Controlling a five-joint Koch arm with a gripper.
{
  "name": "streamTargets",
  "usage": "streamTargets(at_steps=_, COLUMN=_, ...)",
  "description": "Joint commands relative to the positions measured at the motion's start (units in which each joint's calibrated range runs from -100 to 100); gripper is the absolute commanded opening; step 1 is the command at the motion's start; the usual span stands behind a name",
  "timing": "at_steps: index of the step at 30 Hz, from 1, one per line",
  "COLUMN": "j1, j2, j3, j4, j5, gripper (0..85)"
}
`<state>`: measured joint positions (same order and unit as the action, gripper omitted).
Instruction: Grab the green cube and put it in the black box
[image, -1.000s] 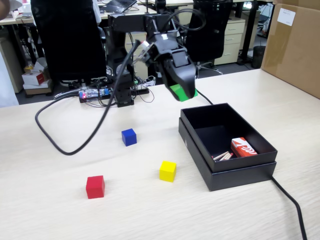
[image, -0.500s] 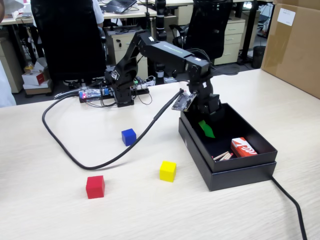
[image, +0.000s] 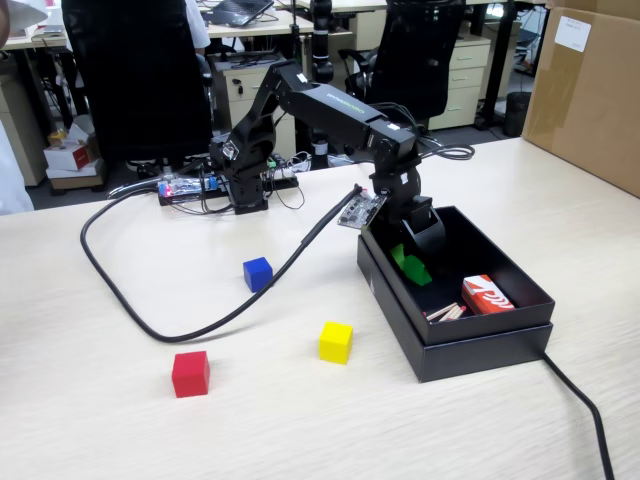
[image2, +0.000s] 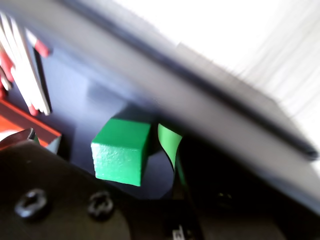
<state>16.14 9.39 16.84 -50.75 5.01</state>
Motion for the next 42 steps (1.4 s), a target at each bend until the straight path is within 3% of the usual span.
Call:
streamTargets(at_steps=1, j1=-0.3, j2=-14.4, j3=0.1, j4=0.6, j5=0.4, gripper=47.7)
streamTargets(at_steps=11, j1=-5.5, j2=-52.8, j3=-9.9, j4=0.6, j5=-0.2, gripper=47.5)
streamTargets(at_steps=20, j1=-12.5, j2=-80.4, j3=-44.0, j4=0.6, j5=-0.1, gripper=48.7)
streamTargets(at_steps=35, j1=-15.2, j2=-95.7, j3=-75.4, j4=0.6, j5=1.7, gripper=49.9)
streamTargets(at_steps=42, j1=-17.9, j2=-96.9, j3=-83.9, j4=9.5, j5=-0.7, gripper=50.0)
